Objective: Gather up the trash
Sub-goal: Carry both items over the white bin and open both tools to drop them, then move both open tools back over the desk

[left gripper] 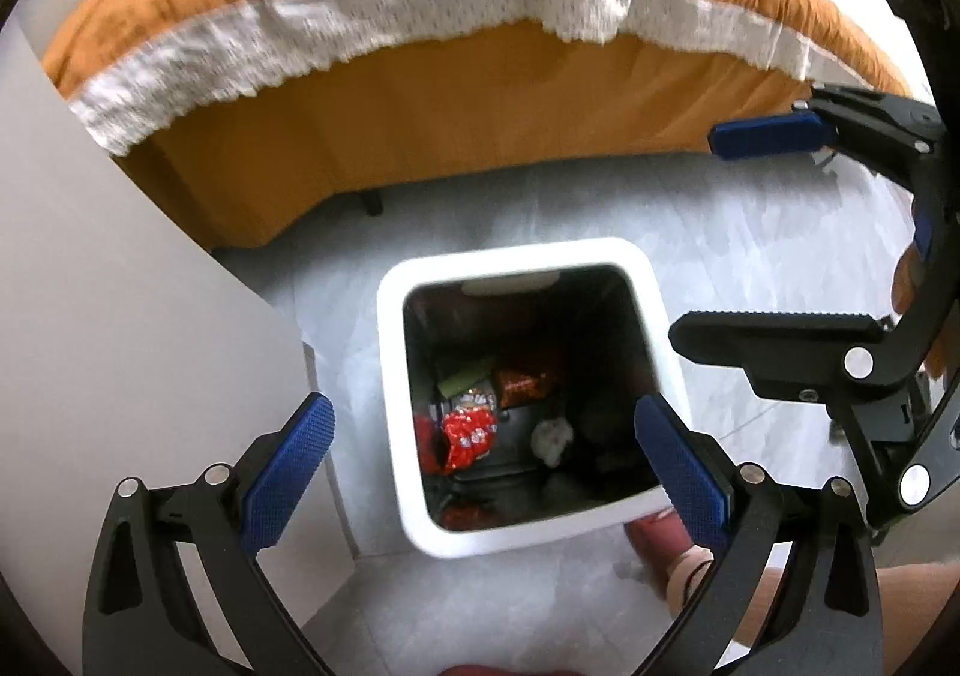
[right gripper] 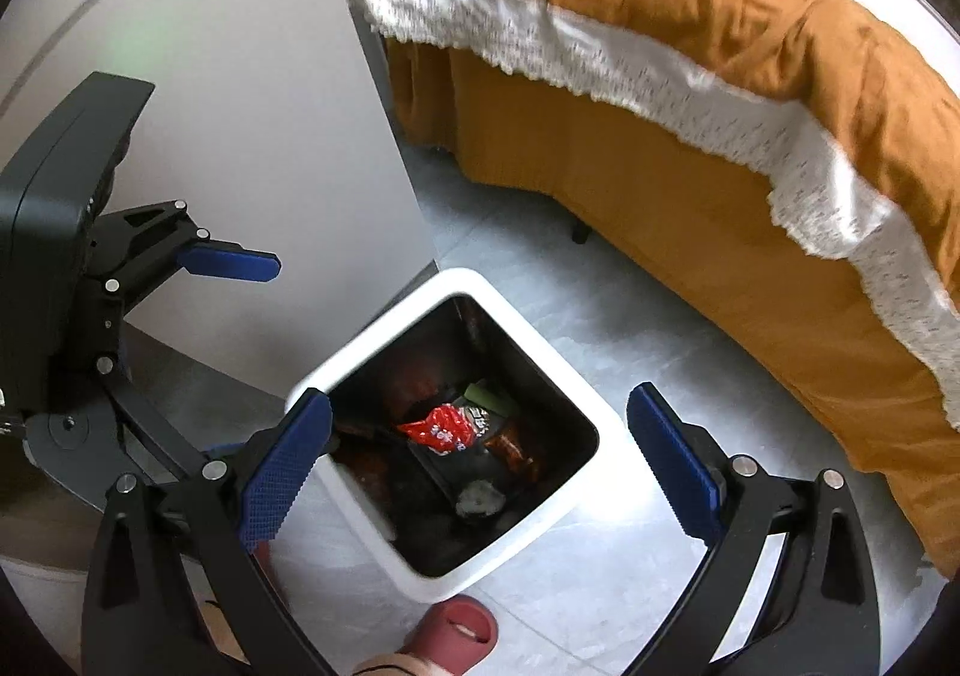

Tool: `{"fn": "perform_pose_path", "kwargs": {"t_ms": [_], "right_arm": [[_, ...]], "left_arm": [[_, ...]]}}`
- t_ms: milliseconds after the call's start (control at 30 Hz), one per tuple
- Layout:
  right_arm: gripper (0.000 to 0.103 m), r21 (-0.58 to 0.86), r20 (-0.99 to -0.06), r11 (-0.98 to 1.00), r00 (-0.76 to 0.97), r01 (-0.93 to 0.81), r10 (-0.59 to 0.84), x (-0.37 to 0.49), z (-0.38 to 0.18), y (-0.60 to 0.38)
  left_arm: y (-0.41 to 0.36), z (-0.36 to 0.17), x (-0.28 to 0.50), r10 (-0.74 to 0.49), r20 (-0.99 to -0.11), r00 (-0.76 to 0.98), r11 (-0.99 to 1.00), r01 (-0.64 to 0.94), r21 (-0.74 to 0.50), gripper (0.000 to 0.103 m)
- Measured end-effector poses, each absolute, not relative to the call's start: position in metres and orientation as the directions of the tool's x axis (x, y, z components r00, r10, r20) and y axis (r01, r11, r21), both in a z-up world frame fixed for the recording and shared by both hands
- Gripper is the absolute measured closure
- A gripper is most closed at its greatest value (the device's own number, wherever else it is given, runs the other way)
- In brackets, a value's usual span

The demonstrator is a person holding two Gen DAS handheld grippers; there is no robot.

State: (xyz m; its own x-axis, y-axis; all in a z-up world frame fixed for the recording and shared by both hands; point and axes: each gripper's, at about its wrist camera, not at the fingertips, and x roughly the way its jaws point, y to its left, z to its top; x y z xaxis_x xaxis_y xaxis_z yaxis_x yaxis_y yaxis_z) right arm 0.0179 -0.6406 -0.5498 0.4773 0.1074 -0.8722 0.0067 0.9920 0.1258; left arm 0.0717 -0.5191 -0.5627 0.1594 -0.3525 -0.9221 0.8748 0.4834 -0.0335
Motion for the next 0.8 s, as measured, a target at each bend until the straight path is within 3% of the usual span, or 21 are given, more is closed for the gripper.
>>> {"fn": "perform_pose_path", "kwargs": {"t_ms": [133,367,467,800], "right_arm": [[0.005,0.153,-0.863,0.987,0.494,0.052,0.108,0.013,-0.501,-0.644],[0.005,0.177,-0.776,0.981,0.624,0.073,0.094,0.002,-0.36,-0.637],[0.005,0.27,-0.728,0.959,0.671,0.091,0.141,0.003,-0.307,-0.634],[0.005,0.257,-0.582,0.964,0.786,-0.064,0.208,0.034,-0.183,-0.556]], "left_arm": [[-0.516,-0.515,0.072,-0.364,-0.911,0.194,0.516,0.856,-0.024,0.005],[-0.494,-0.361,0.055,-0.432,-0.849,0.303,0.591,0.806,-0.013,0.005],[-0.482,-0.304,0.05,-0.444,-0.837,0.32,0.624,0.78,-0.033,0.005],[-0.38,-0.161,0.056,-0.42,-0.711,0.564,0.779,0.626,0.037,0.005]]}}
